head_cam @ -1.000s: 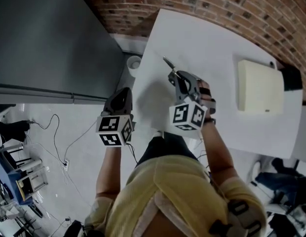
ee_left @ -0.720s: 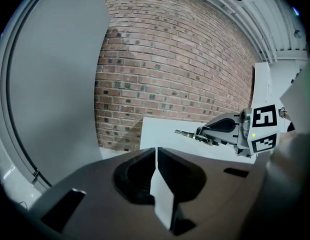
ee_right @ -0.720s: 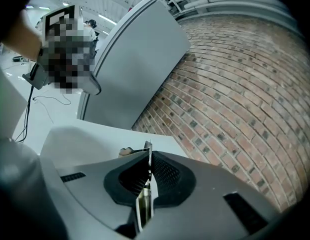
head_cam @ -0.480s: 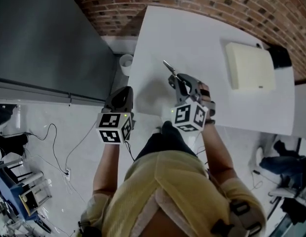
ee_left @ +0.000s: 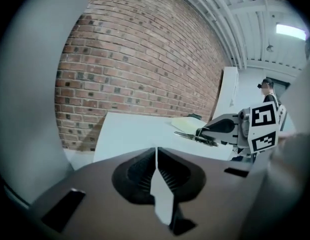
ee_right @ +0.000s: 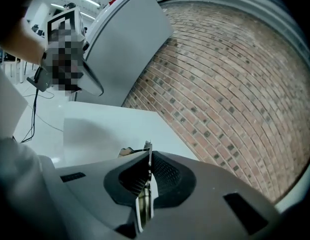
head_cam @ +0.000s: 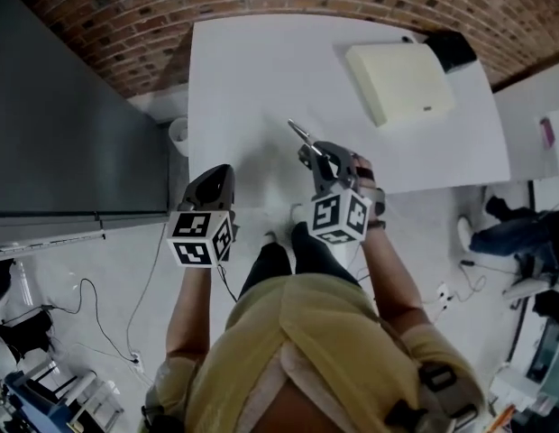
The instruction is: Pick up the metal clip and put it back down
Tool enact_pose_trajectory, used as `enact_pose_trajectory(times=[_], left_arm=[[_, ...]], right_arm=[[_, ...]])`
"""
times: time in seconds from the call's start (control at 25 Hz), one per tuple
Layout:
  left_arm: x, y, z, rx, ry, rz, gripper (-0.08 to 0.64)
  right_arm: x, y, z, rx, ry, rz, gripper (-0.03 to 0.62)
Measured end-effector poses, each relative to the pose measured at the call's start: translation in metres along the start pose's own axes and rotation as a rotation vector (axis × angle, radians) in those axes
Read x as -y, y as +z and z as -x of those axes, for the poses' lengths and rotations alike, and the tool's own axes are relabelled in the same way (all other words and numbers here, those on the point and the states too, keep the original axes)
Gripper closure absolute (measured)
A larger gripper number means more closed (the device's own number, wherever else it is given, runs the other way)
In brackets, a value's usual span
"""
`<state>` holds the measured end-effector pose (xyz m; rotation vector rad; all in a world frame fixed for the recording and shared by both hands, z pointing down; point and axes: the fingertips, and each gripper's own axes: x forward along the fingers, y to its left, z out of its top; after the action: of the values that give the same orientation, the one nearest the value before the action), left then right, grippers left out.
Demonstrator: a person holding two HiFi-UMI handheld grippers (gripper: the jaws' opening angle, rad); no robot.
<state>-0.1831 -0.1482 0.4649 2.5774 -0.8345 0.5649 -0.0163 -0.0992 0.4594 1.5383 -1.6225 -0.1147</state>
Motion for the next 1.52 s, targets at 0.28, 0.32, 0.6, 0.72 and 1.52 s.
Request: enact_pose_trajectory(times=[0.28, 0.32, 0.6, 0.72, 1.52], left_arm=[[0.034, 0.026, -0.026, -0.002, -0.064, -0.065, 0.548], [0.039, 0.028, -0.031, -0.004, -0.070, -0.070, 0.548], [0.104, 0.040, -0.082, -0.033, -0.175, -0.090, 0.548], [0.133, 0.047, -0.105, -0.049, -0.227, -0.115, 0.548], [0.301, 0.049, -0.224, -0.160, -0.434, -0.248, 0.548]], right_arm=[[0.028, -0.043, 0.012, -0.055, -0.050, -0.089, 0.586], [0.031, -0.049, 0.012, -0.060, -0.051, -0.098, 0.586], [0.078, -0.099, 0.026, -0.094, -0.095, -0.154, 0.586], [0.100, -0.119, 0.030, -0.112, -0.122, -0.175, 0.586], [0.210, -0.308, 0.078, -0.311, -0.295, -0.341, 0.586]])
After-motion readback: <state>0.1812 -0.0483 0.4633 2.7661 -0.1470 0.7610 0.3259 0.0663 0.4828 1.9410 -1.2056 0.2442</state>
